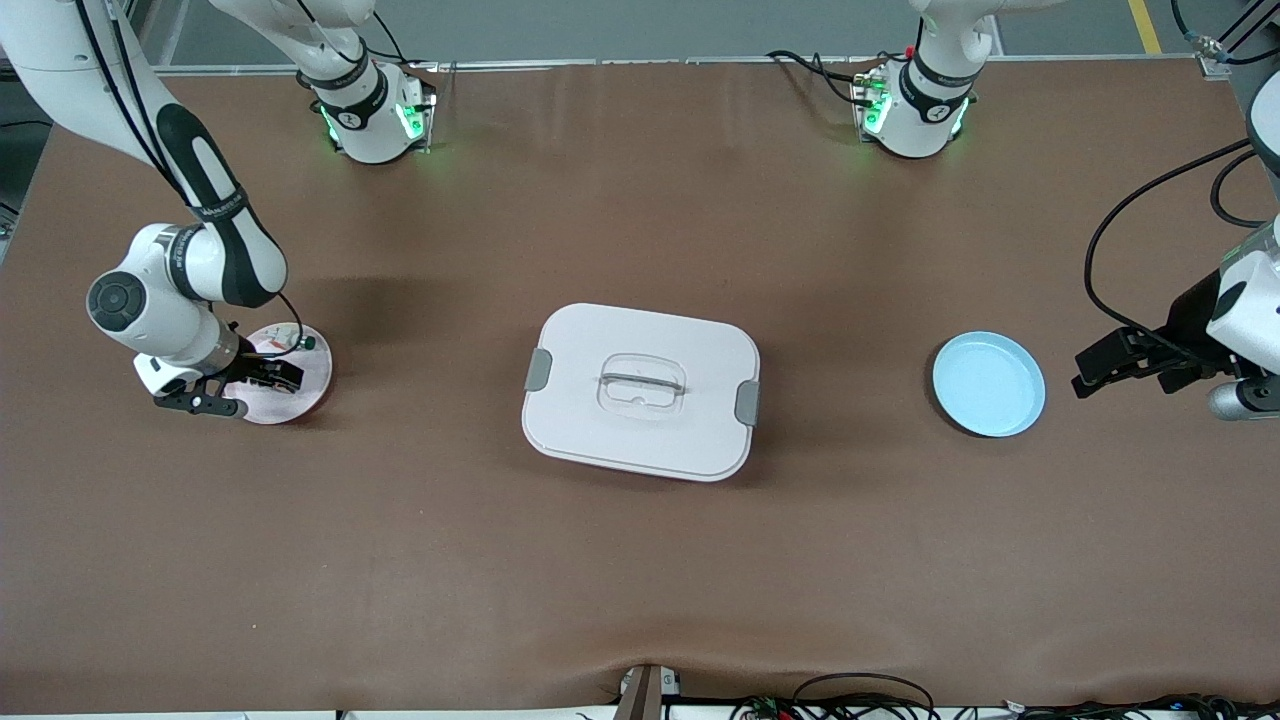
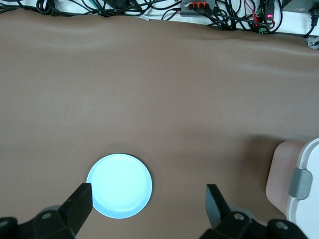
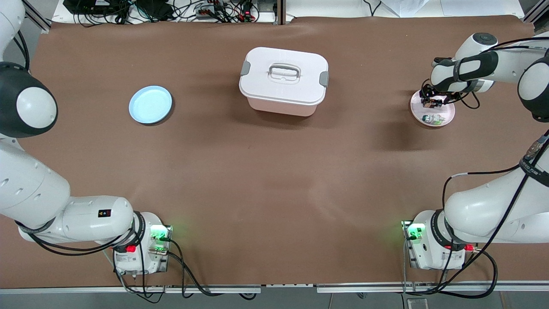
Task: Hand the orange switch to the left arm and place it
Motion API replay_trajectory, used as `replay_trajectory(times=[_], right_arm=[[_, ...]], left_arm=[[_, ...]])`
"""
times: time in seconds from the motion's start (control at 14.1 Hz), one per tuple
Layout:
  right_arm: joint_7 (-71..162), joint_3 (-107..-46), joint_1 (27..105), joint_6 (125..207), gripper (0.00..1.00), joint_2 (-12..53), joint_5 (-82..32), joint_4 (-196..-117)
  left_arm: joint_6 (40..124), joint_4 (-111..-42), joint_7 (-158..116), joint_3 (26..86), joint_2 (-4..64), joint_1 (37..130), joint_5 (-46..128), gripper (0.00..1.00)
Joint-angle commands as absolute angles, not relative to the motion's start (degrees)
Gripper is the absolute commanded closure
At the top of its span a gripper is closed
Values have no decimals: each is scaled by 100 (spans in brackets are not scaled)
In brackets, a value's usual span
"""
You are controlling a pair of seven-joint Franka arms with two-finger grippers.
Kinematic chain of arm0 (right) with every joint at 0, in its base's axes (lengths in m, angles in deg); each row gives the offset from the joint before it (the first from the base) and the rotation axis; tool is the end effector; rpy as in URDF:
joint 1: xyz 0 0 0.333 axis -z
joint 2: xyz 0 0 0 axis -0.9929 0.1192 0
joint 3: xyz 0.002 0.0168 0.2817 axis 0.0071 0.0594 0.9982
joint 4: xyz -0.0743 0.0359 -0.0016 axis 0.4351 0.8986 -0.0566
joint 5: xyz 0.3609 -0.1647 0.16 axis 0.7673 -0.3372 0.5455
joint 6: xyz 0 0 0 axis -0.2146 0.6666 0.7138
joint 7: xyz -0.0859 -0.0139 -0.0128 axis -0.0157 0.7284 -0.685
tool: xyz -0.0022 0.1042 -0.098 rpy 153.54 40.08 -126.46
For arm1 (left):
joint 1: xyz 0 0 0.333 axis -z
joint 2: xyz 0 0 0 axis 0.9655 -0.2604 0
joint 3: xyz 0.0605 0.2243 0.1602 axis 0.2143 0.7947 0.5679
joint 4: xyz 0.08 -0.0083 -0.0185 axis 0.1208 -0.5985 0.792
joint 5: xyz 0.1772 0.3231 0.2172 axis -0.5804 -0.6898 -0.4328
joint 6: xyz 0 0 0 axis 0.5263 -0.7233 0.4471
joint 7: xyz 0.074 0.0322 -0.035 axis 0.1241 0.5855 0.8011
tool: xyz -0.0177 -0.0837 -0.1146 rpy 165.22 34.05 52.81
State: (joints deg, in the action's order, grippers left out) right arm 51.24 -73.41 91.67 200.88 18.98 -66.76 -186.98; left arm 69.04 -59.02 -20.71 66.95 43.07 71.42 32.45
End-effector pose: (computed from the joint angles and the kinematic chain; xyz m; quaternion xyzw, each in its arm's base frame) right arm 0.5318 -0.1041 0.0885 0.9974 -0.0653 -0.0143 0.0259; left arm 0.6740 -0.0389 0.5129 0.9961 0.0313 0.0774 0.0269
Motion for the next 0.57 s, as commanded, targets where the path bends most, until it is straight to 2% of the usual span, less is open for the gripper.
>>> replay_trajectory(times=[0.0, 0.07, 0.14, 0.36, 0.43, 0.5], right_arm=[[5109, -7332, 9159, 20150, 0, 1880, -6623, -18746], [5109, -7332, 9159, 20150, 3, 1880, -6623, -18746], [5109, -7332, 9159, 20150, 14, 1872, -6631, -18746], [5100, -7332, 9159, 20097, 78, 1854, -6632, -18746], [5100, -7332, 9159, 20097, 96, 1854, -6632, -18746], [5109, -7332, 9168, 20088, 100, 1845, -6632, -18746]], left_arm=[[6941, -5834, -2071, 6690, 4300, 7139, 3147, 0], [6941, -5834, -2071, 6690, 4309, 7139, 3147, 0], [6941, -5834, -2071, 6690, 4318, 7139, 3138, 0], [6915, -5834, -2071, 6690, 4379, 7148, 3138, 0], [6854, -5843, -2045, 6681, 4423, 7148, 3130, 0], [6749, -5860, -2036, 6681, 4493, 7157, 3138, 0]])
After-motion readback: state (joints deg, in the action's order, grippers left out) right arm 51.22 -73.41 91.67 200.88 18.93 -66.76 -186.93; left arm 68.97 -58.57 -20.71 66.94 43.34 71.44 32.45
